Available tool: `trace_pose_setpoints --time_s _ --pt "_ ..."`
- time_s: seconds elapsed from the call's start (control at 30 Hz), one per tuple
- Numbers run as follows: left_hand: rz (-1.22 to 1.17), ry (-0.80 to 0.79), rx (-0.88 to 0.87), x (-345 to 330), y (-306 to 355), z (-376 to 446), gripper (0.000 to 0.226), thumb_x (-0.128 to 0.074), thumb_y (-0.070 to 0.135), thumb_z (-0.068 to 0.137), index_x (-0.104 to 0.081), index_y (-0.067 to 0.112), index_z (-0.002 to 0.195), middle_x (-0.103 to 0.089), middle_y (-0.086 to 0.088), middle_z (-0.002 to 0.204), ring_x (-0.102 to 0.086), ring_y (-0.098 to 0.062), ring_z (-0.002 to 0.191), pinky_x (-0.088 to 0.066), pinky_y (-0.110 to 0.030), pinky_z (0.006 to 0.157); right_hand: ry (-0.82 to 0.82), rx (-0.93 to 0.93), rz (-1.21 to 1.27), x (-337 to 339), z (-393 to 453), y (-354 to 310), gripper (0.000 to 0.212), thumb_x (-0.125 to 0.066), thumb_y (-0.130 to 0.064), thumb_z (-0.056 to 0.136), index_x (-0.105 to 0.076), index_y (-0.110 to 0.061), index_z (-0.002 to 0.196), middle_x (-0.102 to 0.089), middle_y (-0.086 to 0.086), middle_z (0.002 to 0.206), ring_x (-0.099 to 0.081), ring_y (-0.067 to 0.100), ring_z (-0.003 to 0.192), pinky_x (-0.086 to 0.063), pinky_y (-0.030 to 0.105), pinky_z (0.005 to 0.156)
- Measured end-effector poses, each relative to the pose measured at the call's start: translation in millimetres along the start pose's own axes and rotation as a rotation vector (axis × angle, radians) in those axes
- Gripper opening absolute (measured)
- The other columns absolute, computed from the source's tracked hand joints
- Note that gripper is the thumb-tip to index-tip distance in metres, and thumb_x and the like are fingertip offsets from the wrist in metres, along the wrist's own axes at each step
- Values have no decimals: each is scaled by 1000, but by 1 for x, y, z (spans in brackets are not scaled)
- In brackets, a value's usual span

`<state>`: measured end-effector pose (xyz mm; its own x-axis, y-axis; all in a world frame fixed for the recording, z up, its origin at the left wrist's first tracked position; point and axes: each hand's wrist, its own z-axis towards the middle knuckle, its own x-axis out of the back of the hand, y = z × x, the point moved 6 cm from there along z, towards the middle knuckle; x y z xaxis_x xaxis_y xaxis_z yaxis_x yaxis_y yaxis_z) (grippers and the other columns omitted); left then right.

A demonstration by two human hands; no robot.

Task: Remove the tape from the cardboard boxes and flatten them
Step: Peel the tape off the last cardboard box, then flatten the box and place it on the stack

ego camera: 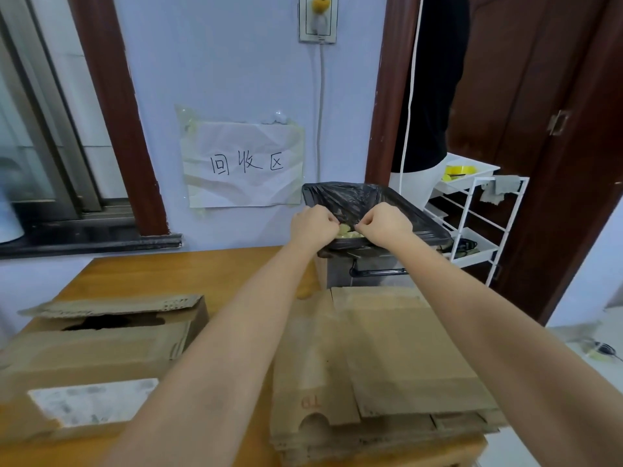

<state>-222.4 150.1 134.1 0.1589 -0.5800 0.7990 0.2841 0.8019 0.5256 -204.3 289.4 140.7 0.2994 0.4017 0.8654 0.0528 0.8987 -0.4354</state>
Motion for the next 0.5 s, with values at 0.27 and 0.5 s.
trace_pose_setpoints --time_s 0.27,0.5 --pt "29 26 -36 30 -7 -27 32 -45 12 94 -71 19 109 -65 0 122 -57 -22 113 -42 -28 86 44 73 34 19 -19 -24 21 -57 -20 91 -76 -15 86 -73 3 90 -65 22 84 -47 28 64" --pt "229 72 -62 83 -33 -76 31 -45 15 93 -70 17 110 -66 -8 117 -58 -31 109 -48 -33 85 55 217 104 25 -68 -93 18 -49 -17 91 -65 -10 86 -68 8 96 -62 27 91 -51 34 75"
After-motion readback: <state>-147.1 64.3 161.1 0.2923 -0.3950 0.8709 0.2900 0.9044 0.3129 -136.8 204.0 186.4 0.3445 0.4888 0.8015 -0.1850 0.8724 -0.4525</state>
